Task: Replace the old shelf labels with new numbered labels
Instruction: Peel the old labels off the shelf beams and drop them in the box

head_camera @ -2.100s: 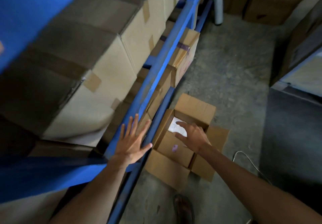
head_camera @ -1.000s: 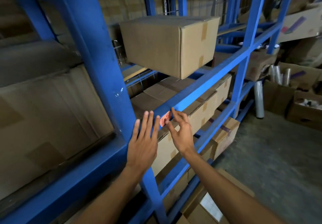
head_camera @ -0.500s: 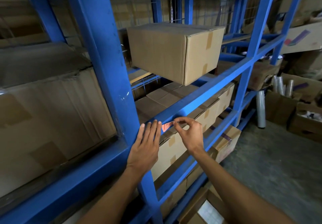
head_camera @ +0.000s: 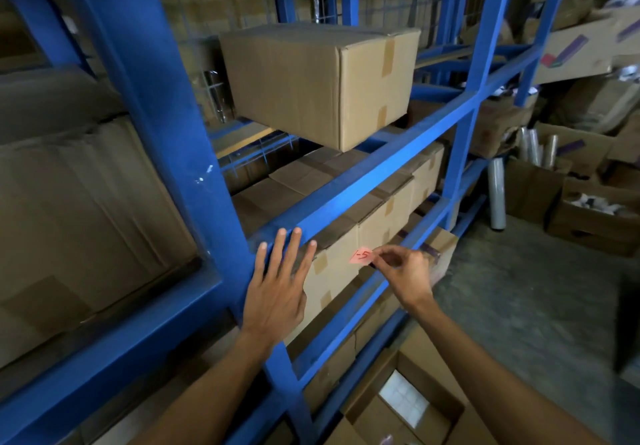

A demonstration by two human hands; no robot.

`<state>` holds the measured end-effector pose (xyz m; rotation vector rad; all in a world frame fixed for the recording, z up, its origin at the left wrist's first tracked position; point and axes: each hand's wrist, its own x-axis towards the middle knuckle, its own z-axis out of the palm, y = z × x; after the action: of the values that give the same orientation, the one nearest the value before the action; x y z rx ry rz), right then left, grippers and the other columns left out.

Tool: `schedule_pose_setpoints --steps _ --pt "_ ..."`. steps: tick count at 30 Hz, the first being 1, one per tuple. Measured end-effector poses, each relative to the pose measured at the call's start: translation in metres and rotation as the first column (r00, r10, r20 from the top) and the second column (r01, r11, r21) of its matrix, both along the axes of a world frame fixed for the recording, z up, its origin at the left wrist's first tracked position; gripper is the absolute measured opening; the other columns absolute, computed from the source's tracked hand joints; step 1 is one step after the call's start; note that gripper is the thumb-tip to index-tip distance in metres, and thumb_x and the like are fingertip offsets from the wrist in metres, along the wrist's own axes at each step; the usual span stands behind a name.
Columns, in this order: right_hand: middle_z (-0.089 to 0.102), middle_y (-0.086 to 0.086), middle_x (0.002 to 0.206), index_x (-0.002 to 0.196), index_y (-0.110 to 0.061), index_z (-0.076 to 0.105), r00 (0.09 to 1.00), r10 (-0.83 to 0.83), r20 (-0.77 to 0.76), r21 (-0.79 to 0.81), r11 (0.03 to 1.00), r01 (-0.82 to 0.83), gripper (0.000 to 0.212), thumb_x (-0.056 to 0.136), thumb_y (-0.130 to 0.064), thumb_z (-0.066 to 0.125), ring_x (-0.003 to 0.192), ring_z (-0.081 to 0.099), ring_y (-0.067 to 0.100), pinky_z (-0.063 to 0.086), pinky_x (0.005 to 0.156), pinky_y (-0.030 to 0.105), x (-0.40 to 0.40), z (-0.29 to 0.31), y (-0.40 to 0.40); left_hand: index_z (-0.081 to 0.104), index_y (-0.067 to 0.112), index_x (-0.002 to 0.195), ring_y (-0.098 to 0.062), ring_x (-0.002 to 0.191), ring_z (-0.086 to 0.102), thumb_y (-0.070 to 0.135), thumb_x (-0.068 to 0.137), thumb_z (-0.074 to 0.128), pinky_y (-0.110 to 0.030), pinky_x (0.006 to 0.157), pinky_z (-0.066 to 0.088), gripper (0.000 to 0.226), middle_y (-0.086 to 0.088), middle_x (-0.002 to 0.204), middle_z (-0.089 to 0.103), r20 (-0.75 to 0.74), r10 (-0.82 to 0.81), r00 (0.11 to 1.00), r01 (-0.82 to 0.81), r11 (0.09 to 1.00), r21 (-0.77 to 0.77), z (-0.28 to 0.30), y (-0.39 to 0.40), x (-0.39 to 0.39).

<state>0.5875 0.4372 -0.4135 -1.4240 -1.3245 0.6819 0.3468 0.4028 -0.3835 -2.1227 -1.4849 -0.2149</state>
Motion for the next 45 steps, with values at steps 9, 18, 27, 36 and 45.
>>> schedule_pose_setpoints --steps 9,18,27,36,45 --pt "0.078 0.007 0.088 0.089 -0.018 0.080 0.984 -0.073 0.165 -0.464 0.875 0.142 0.010 0.085 -0.017 0.071 0.083 0.072 0.020 0.057 0.079 0.033 0.051 -0.116 -0.054 0.038 0.015 0.151 -0.034 0.150 0.025 0.024 0.075 0.071 -0.056 0.119 0.027 0.083 -0.019 0.162 0.024 0.060 -0.182 0.981 0.191 0.891 -0.412 -0.111 0.002 0.031" --pt "0.076 -0.003 0.087 0.064 -0.038 0.069 0.961 -0.125 0.245 -0.717 0.644 0.267 0.020 0.081 -0.048 0.069 0.091 0.070 0.021 0.050 0.071 0.028 0.053 -0.231 -0.090 0.039 0.012 0.150 -0.039 0.150 0.022 0.026 0.085 0.067 -0.054 0.120 0.024 0.072 -0.021 0.162 0.022 0.045 -0.168 0.985 0.154 0.724 -0.672 -0.225 0.035 0.036" --pt "0.070 0.001 0.110 0.103 -0.031 0.070 0.935 0.020 0.353 -0.798 0.528 0.290 0.024 0.085 -0.046 0.063 0.104 0.064 0.025 0.052 0.085 0.033 0.055 -0.352 -0.073 0.012 0.019 0.158 -0.030 0.155 -0.007 0.031 0.097 0.049 -0.047 0.125 0.006 0.073 -0.013 0.167 -0.009 0.031 -0.262 0.965 0.199 0.647 -0.736 -0.335 0.106 0.064" --pt "0.069 0.003 0.107 0.101 -0.033 0.067 0.825 0.231 0.516 -0.771 0.544 0.330 0.015 0.089 -0.040 0.062 0.096 0.068 0.026 0.052 0.077 0.034 0.065 -0.430 -0.044 0.050 0.019 0.143 -0.038 0.154 0.005 0.053 0.082 0.049 -0.056 0.122 0.015 0.069 -0.015 0.161 0.028 0.003 -0.402 0.915 0.319 0.721 -0.616 -0.372 0.118 0.061" --pt "0.067 0.005 0.112 0.110 -0.026 0.066 0.732 0.337 0.592 -0.766 0.517 0.382 0.018 0.095 -0.032 0.059 0.100 0.066 0.026 0.047 0.081 0.033 0.069 -0.458 -0.011 0.053 0.018 0.139 -0.040 0.153 0.004 0.062 0.082 0.046 -0.057 0.122 0.016 0.072 -0.016 0.156 0.036 -0.008 -0.401 0.916 0.315 0.732 -0.605 -0.375 0.119 0.061"
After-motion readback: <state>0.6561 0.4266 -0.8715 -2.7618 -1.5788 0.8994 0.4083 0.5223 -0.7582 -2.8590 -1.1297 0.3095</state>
